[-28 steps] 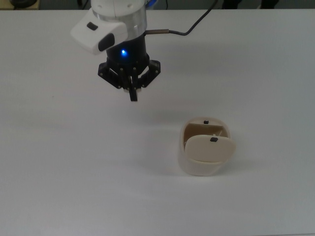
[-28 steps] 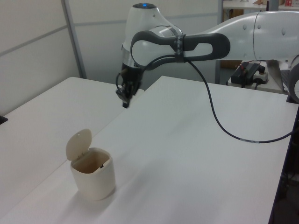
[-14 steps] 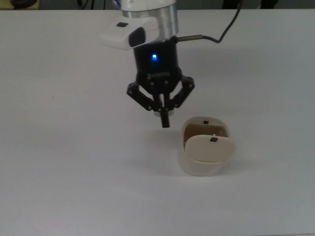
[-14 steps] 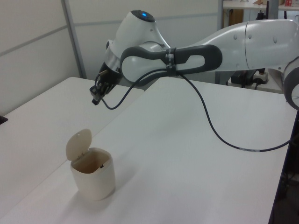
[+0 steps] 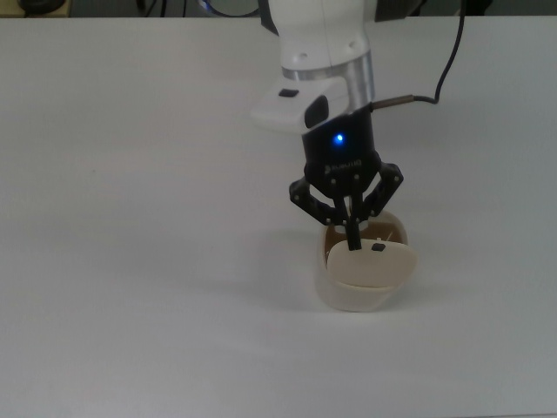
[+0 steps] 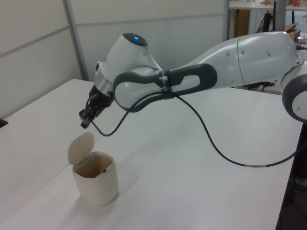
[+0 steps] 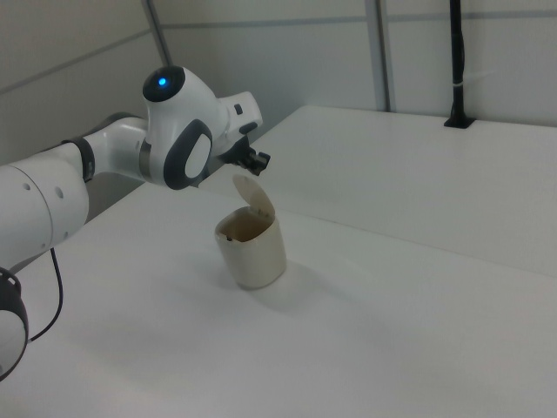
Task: Close the trash can
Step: 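Move the closed gripper over the open lid of the cream trash can, then push the raised lid down onto the can rim with the gripper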
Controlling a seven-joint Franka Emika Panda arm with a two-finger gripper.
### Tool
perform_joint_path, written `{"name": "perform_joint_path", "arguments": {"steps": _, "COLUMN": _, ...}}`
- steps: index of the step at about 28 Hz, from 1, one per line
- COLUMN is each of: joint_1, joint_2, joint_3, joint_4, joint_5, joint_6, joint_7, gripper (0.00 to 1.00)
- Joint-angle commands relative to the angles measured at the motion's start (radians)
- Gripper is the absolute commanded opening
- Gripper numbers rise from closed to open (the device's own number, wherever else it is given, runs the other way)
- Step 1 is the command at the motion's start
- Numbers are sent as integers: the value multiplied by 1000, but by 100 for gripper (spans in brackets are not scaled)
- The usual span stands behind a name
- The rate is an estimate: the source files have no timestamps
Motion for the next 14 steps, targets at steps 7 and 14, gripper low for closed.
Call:
{"name": "perform_joint_path", "arguments": {"steps": 7, "joint_1": 36, "joint_2": 9, "joint_3": 4, "joint_4": -20, "joint_5": -23, "joint_6": 25, "joint_7": 7, "gripper": 0}}
{"name": "perform_joint_path", "arguments": {"steps": 14, "joint_1": 54, "joint_2": 6, "joint_3": 4, "joint_4": -69, "joint_5": -52, "joint_6": 4, "joint_7": 6, "gripper": 0}}
